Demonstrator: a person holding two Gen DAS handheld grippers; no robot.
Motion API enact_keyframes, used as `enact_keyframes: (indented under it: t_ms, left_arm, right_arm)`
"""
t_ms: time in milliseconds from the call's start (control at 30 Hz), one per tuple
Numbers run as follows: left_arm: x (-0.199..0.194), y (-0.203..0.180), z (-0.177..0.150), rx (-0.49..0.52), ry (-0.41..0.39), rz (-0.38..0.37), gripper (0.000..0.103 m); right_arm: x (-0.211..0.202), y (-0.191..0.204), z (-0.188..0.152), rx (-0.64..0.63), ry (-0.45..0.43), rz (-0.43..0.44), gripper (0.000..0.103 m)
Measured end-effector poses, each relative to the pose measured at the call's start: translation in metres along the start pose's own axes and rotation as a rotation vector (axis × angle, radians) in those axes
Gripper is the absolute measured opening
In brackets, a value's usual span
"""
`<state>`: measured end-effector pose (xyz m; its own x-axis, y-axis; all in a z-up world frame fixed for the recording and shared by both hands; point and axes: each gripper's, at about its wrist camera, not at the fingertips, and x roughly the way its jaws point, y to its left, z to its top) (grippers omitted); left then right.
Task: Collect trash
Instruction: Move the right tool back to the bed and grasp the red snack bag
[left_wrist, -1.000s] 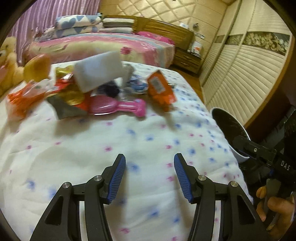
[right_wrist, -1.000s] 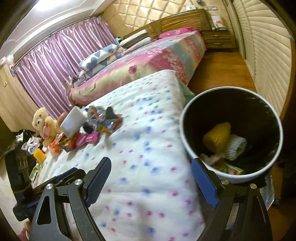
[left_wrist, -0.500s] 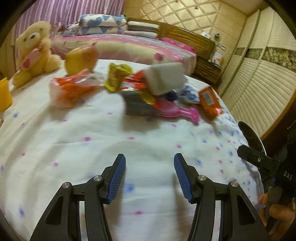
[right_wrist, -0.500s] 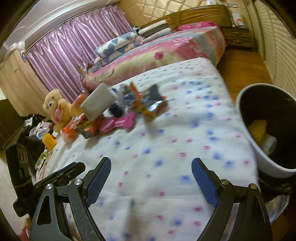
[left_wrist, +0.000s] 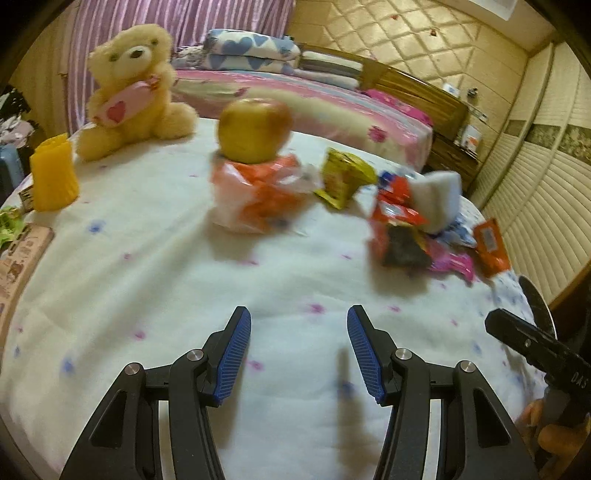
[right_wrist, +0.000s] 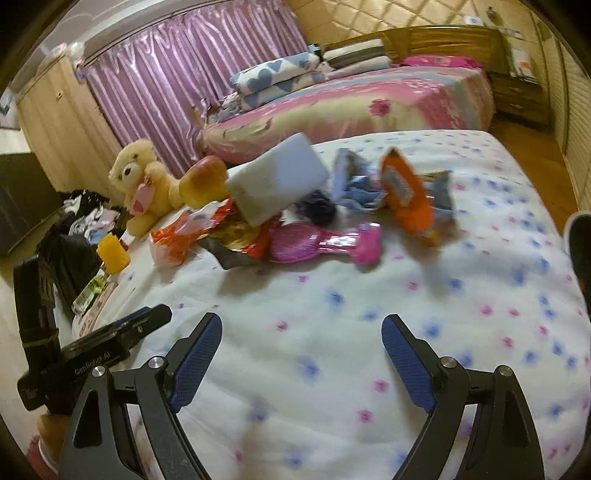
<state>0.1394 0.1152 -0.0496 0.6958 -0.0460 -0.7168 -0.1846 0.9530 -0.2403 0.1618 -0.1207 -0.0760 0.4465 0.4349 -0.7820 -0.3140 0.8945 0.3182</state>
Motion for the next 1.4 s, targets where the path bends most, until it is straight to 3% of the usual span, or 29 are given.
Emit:
enact_keyframes:
  t_ms: [100,333,600,867,933,967,1000,1033,1233,1400]
  left_arm:
    - [0.0,0.012,0.008,-0.008,-0.01,0.016,0.054]
    - [0.01,0.025,0.028,0.005,-0.017,0.03,0.055]
    - [0.035,0.034,0.053,0.024,-0.018,0.016,0.057]
    - [0.059,0.04,0.067,0.029,-0.002,-0.007,0.056]
    - [0.063,0.04,0.068,0.034,0.004,-0.023,0.054]
    - [0.063,0.039,0.067,0.037,0.005,-0.029,0.049]
    - [0.064,0.038,0.067,0.041,0.008,-0.036,0.033]
    - [0.066,0.038,0.066,0.047,0.016,-0.041,0.031]
    - [0.057,0.041,0.06,0.027,-0.008,-0.041,0.026]
    - [0.04,0.04,0.047,-0.002,-0.017,-0.054,0.024]
  right_arm:
    - [0.011,0.009,0.005,-0.019,0.005,-0.001,0.088]
    - [0.03,0.024,0.013,-0.046,0.023,0.006,0.072]
    - [0.045,0.038,0.024,-0.071,0.015,-0.012,0.07]
    - [0.065,0.048,0.033,-0.102,0.034,-0.05,0.051]
    - [0.071,0.047,0.035,-0.099,0.045,-0.055,0.039]
    - [0.072,0.047,0.035,-0.096,0.049,-0.054,0.028]
    - [0.073,0.046,0.035,-0.091,0.054,-0.051,0.021]
    - [0.074,0.045,0.036,-0.086,0.055,-0.047,0.009]
    - [0.062,0.049,0.033,-0.091,0.02,-0.017,0.0]
    - [0.052,0.05,0.026,-0.085,0.016,0.013,0.0]
